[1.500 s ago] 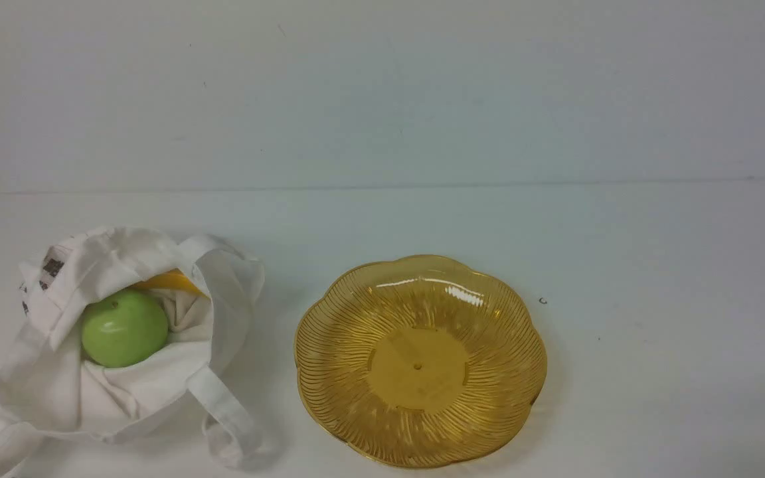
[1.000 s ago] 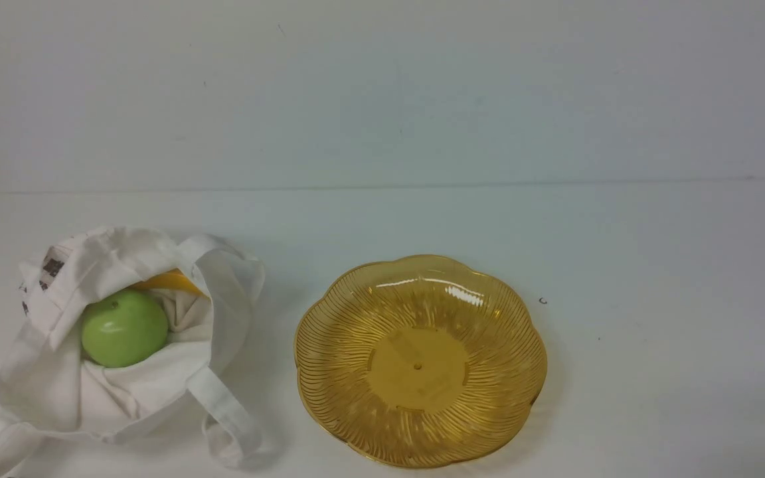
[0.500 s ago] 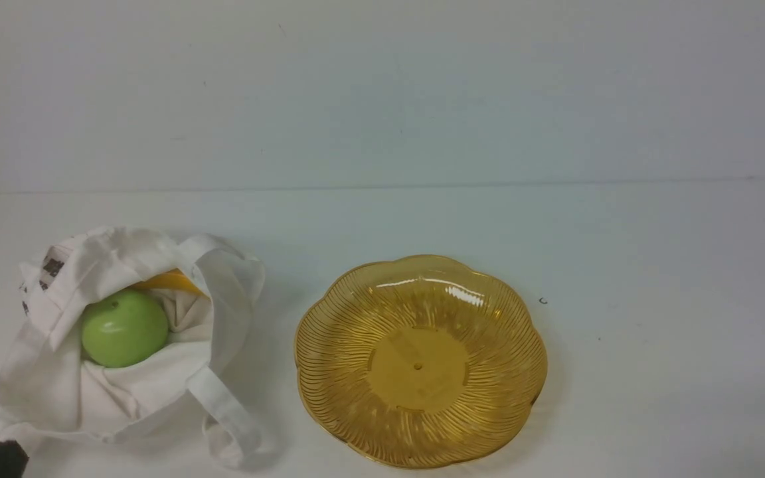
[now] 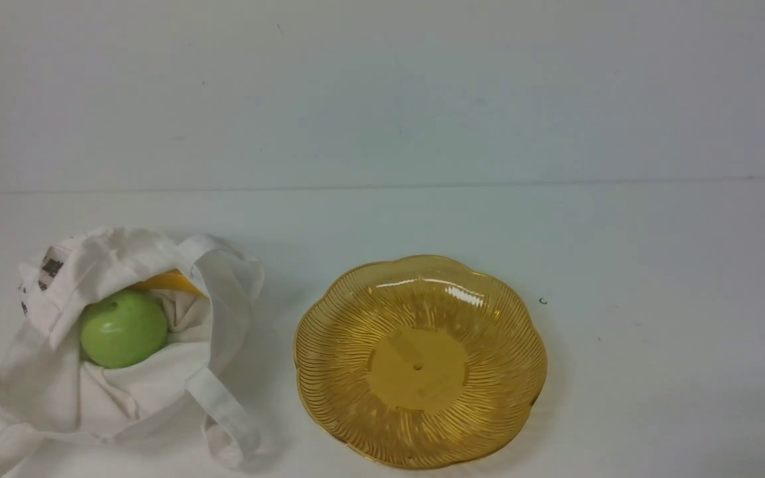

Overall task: Take the fruit out of the cloth bag on the white table and place them on a plate.
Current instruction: 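Reach into the white bag and grasp the apple with the left gripper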

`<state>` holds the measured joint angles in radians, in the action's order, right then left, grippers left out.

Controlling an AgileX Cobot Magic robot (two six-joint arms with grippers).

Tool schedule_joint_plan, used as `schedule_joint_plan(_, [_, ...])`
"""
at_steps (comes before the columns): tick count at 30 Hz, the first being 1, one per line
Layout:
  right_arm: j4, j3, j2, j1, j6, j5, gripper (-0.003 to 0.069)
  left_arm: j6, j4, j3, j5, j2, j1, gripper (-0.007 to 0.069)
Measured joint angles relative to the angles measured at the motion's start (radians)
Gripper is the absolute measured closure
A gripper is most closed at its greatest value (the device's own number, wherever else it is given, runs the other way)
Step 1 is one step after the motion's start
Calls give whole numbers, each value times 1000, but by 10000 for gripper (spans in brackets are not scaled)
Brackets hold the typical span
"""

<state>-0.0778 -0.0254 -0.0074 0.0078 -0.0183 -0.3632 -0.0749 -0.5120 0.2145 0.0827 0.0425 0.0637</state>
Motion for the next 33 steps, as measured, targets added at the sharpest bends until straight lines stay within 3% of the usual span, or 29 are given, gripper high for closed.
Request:
schedule_joint_plan(6, [0,0,0,0,0,0,673,180,47,257,-495,382,0,632])
schedule_joint_plan(11, [0,0,0,0,0,0,673,200,169,344,-662,738,0,632])
schedule_joint_plan(17, [0,0,0,0,0,0,673,200,322,396,-610,988,0,632])
schedule_joint_plan(24, [0,0,0,0,0,0,673,195,409,423,-453,1167,0,606])
schedule_joint_plan(27, [0,0,0,0,0,0,673,172,421,426,-383,1237,0,531])
schedule_joint_plan(31, [0,0,0,0,0,0,673,110,422,429,-289,1327,0,356])
schedule_joint_plan(33, [0,0,0,0,0,0,673,99,424,433,-274,1348,0,306])
